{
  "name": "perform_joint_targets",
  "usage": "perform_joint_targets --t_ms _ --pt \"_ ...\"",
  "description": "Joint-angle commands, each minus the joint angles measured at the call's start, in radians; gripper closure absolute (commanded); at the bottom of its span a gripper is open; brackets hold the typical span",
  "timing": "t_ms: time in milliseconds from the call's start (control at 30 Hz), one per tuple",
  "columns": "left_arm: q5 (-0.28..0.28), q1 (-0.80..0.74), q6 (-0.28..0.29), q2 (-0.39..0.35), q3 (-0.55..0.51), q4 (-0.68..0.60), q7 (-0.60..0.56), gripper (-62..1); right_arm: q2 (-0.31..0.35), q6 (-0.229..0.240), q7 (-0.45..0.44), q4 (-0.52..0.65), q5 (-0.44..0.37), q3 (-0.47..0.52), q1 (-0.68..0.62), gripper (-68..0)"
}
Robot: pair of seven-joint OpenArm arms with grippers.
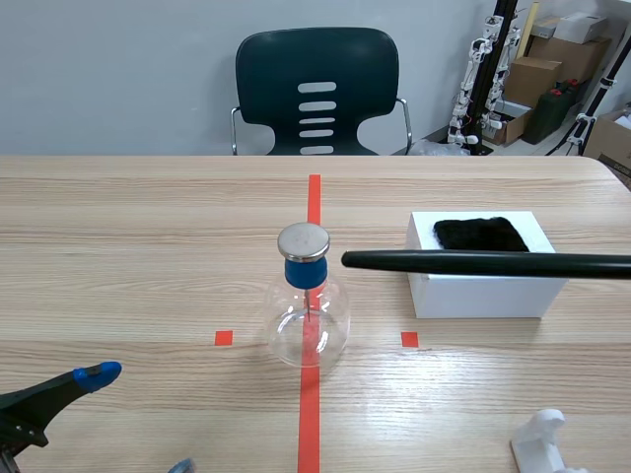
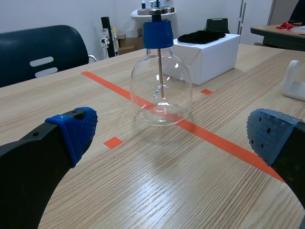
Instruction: Do the electroscope experiment. put the rod down on the box
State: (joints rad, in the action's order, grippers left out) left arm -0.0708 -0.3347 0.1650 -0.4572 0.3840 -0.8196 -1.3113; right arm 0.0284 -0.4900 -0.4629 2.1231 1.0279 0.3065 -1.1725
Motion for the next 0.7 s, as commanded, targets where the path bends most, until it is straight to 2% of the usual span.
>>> perform_joint_targets --t_ms 0,300,400,467,667 --pt "0.005 0.005 0.002 -0.006 -0.002 -0.005 -0.016 -62.3 0.011 -0.011 0.001 0.023 -0.011 0.002 0.012 -1.1" --pt "0.006 0.005 0.002 -0.006 -0.002 -0.005 -0.016 -62.3 0.026 -0.011 0.019 0.023 -0.014 0.003 0.011 -1.1" --pt "0.006 0.005 0.002 -0.006 -0.002 -0.005 -0.016 -62.3 0.035 0.011 0.02 0.027 -0.049 0.003 0.012 -1.1" --pt "0.006 0.005 0.002 -0.006 -0.002 -0.005 -0.016 -62.3 0.047 0.053 0.03 0.04 -0.066 0.003 0.012 -1.1" --pt "0.006 0.005 0.002 -0.006 -0.002 -0.005 -0.016 -62.3 0.096 0.252 0.083 0.098 -0.094 0.003 0.014 -1.0"
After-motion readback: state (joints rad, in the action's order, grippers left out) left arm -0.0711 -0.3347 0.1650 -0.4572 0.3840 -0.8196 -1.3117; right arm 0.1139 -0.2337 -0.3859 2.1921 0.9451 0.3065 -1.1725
